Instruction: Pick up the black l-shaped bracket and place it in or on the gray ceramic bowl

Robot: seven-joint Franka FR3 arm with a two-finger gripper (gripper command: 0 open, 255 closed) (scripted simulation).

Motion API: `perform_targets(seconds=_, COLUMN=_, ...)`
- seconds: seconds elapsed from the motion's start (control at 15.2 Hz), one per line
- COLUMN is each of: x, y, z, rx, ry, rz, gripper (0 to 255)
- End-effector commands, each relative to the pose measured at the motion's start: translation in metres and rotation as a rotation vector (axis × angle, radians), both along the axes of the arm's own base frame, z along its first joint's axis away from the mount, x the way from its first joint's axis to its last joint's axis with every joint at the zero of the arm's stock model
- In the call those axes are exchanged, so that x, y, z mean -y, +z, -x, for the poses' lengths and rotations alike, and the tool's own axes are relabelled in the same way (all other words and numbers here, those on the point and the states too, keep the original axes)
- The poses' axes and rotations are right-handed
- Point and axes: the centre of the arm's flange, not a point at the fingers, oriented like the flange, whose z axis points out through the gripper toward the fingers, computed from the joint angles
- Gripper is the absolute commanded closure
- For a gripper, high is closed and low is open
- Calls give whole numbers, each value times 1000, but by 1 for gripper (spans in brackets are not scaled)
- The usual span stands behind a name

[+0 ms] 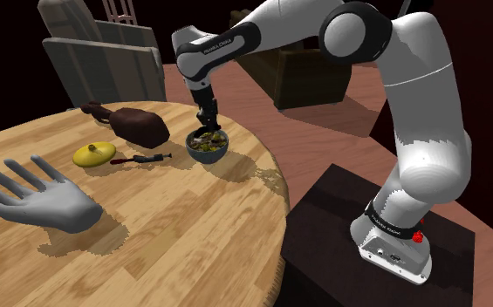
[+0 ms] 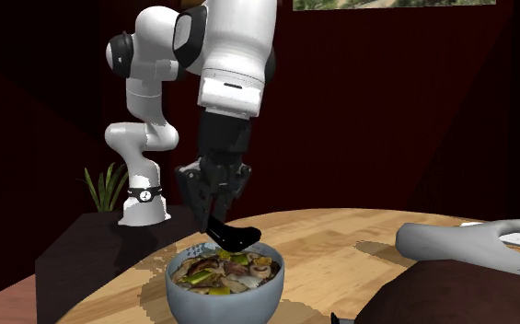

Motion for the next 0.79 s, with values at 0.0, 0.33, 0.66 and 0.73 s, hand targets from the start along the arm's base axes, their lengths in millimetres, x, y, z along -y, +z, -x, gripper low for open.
perform_targets(seconds=0.0, x=1, y=-10, z=0, rx=0, ry=0, rz=0, gripper=255)
perform_targets(seconds=0.33, x=1, y=-36, z=0, rx=0, ry=0, rz=0, gripper=255)
perform_targets(seconds=0.66, x=1, y=-55, z=0, rx=0, ry=0, rz=0, gripper=255)
perform_targets(seconds=0.73, x=1, y=-55, z=0, rx=0, ry=0, rz=0, gripper=255)
